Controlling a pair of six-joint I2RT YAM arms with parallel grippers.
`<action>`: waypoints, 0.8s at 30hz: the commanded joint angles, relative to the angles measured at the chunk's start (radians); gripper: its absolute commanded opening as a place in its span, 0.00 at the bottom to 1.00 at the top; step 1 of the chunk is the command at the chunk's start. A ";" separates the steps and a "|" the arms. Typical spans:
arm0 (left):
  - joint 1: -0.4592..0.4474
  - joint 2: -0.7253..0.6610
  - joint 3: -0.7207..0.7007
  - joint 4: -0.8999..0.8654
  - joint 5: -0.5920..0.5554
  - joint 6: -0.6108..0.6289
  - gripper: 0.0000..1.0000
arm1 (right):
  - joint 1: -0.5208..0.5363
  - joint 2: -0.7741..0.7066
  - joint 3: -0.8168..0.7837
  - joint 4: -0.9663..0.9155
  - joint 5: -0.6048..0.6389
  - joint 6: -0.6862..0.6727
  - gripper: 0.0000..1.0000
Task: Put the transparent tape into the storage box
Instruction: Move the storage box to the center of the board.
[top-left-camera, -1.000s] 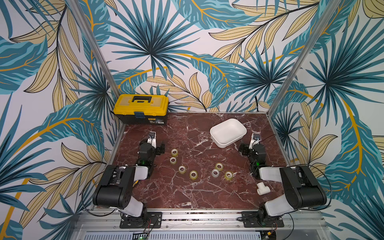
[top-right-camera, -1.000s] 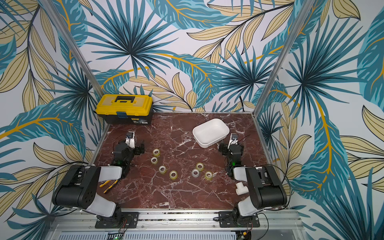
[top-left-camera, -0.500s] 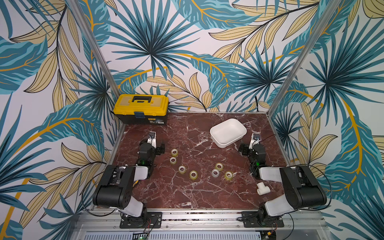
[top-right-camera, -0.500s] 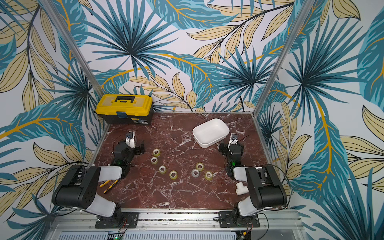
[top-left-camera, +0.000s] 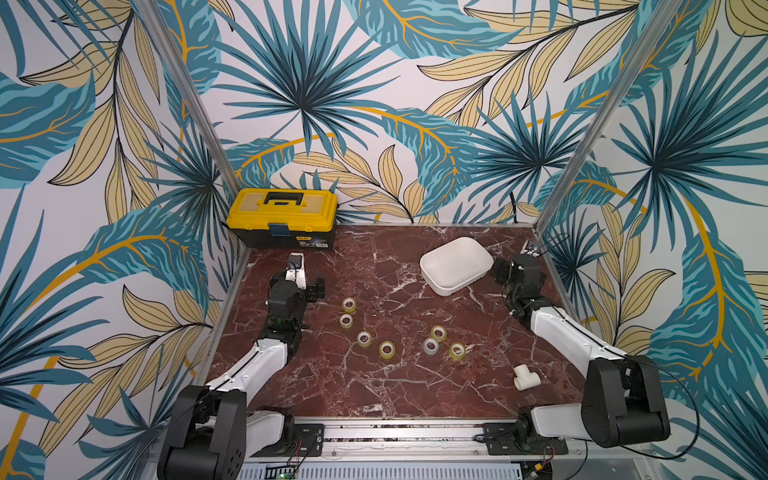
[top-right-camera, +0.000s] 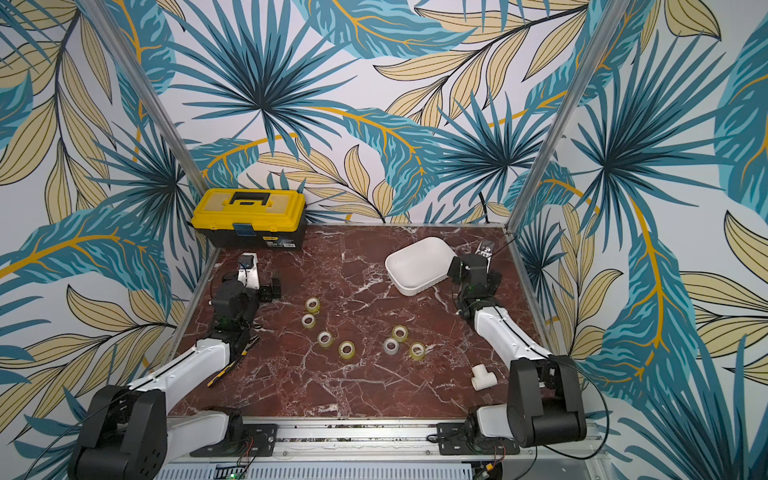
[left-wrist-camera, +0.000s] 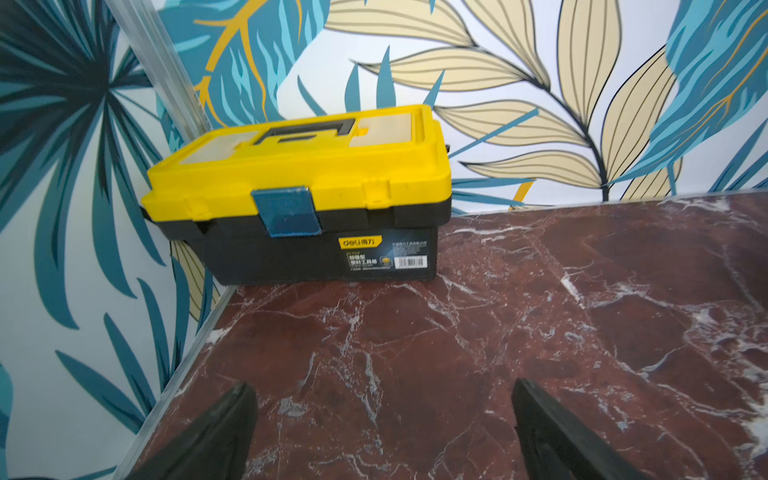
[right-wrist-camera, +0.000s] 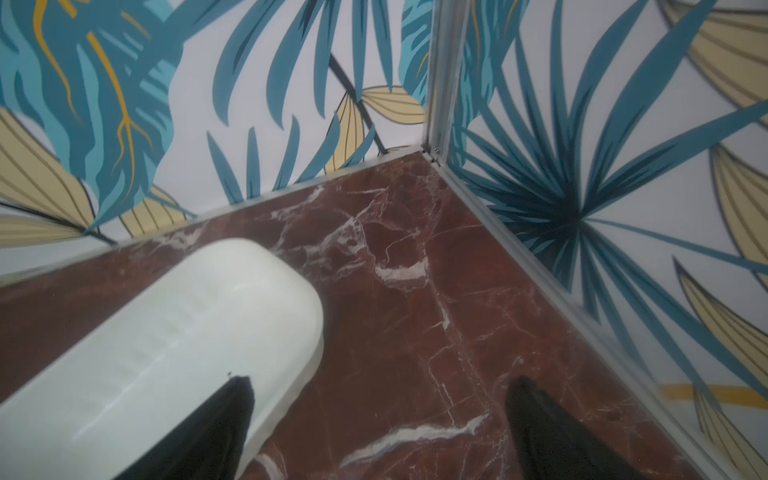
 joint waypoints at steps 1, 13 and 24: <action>-0.050 -0.033 0.123 -0.225 -0.034 -0.039 1.00 | -0.003 0.064 0.138 -0.469 0.019 0.115 1.00; -0.288 0.122 0.488 -0.593 -0.067 -0.371 1.00 | -0.093 0.453 0.645 -0.735 -0.267 0.053 0.98; -0.433 0.219 0.496 -0.550 -0.081 -0.506 1.00 | -0.176 0.593 0.754 -0.750 -0.506 -0.030 0.98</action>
